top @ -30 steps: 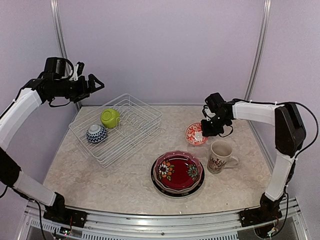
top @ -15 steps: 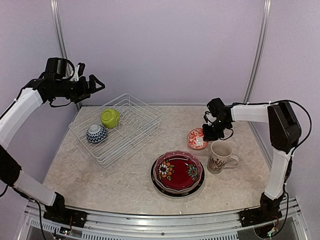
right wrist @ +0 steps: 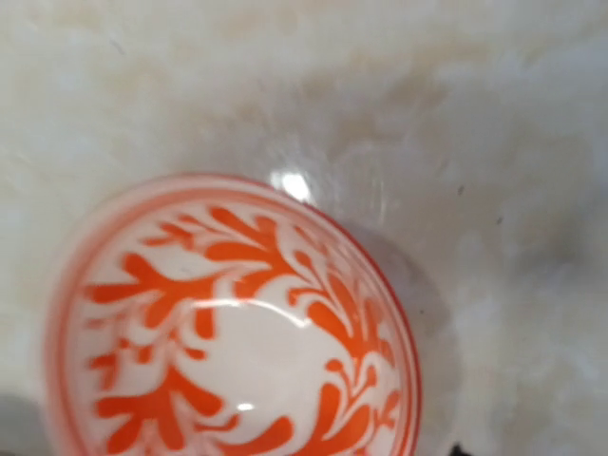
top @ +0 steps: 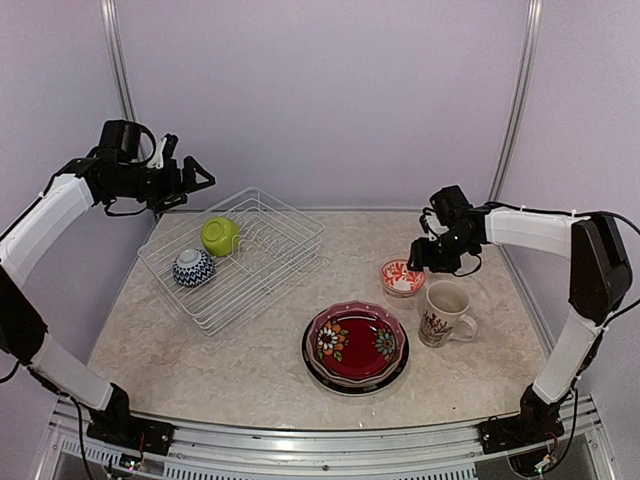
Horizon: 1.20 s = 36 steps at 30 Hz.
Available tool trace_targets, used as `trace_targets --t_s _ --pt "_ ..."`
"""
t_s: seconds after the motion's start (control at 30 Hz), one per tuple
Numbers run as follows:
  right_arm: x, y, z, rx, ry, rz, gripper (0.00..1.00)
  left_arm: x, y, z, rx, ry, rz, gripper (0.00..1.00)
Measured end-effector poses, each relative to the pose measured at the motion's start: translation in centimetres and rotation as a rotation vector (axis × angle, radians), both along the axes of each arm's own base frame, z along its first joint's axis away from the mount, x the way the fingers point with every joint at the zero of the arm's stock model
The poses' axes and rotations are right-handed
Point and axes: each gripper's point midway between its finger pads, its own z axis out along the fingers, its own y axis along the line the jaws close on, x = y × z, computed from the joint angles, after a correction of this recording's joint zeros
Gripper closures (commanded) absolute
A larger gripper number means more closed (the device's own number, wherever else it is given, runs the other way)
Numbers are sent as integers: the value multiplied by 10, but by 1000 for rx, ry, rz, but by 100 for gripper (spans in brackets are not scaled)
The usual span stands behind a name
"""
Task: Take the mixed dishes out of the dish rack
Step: Place the bowl at the center of the board, then adjust the bowl on the dish rack.
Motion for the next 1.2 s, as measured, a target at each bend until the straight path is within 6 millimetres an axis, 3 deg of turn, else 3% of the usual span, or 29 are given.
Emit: trace_targets --t_s 0.13,0.43,0.93,1.2 --pt "-4 -4 34 29 -90 -9 32 2 2 -10 16 31 10 1" --pt "-32 -20 74 64 -215 -31 27 22 14 -46 111 137 67 1" --pt "-52 -23 105 138 -333 -26 21 42 42 -130 279 380 135 1" --pt "-52 -22 106 142 -346 -23 20 68 42 -140 373 426 294 1"
